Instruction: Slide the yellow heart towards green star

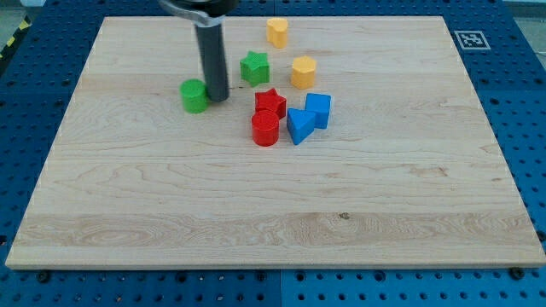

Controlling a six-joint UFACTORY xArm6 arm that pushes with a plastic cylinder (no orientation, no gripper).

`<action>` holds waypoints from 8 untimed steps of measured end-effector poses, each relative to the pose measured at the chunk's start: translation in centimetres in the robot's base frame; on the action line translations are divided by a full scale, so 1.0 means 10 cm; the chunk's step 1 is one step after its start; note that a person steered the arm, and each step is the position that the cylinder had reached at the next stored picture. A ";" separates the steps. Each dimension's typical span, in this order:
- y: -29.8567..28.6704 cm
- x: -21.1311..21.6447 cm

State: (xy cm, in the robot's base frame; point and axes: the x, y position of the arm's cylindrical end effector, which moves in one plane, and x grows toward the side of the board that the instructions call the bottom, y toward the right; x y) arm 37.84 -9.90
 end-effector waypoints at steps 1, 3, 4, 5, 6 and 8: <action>-0.06 0.03; -0.10 -0.67; 0.26 -1.32; 1.14 -1.71; 1.87 -1.80; 1.98 -1.79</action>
State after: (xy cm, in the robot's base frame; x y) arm 19.94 9.90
